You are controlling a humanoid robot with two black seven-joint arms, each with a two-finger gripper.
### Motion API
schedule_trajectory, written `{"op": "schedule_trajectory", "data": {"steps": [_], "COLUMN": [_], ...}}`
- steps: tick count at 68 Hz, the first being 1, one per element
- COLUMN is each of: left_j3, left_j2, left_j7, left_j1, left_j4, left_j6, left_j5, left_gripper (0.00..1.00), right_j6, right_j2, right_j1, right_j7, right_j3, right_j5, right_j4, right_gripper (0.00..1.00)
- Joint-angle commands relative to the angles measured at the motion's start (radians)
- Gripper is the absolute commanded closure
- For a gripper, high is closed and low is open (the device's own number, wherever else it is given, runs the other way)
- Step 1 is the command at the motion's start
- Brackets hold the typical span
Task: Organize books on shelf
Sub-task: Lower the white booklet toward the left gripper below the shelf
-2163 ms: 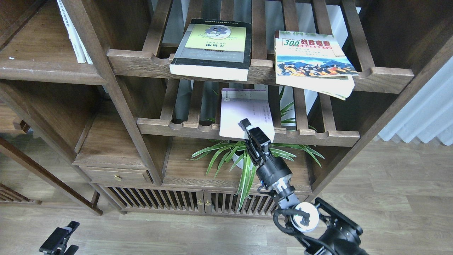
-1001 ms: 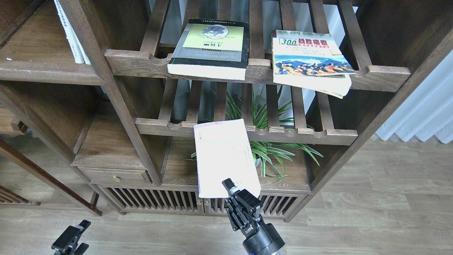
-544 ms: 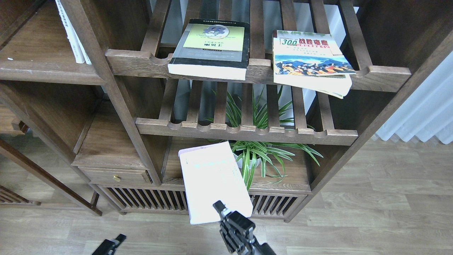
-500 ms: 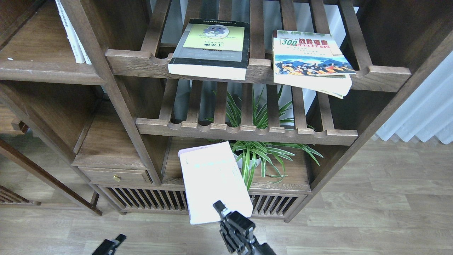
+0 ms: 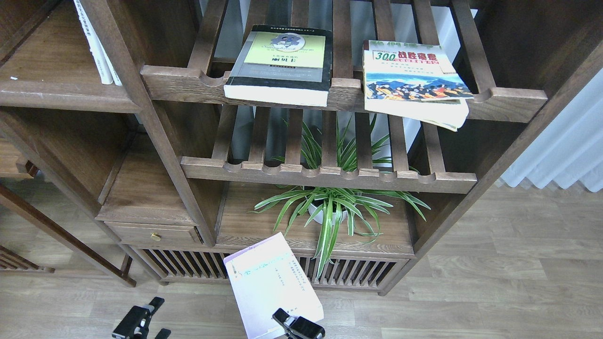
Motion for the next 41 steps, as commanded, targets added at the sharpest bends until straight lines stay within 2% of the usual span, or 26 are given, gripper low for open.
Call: {"op": "schedule_trajectory", "data": {"steps": [1,35,41], "left_j3": [0.018,0.154,0.156], "left_j2": [0.0,-0.012,-0.047], "left_j7": [0.001,0.0,0.0], "left_j1": [-0.013,-0.11,-0.133], "left_j4": [-0.015,0.011,0.031], "left_j6": [0.0,0.0,0.0], "left_j5": [0.003,0.012,0.01], "left_gripper": [0.0,0.05,0.06], "right_j6": [0.0,0.0,0.0], "right_j2": [0.0,0.0,0.0], "right_j1": [0.001,-0.002,-0.002], "right_j7": [-0.014,-0.027,-0.047], "right_j3": [-0.004,-0.056,-0.058], "right_j5": [-0.001,-0.035,-0.035], "right_j4": [-0.003,0.026,0.031], "right_gripper": [0.94,0.94,0.94]}}
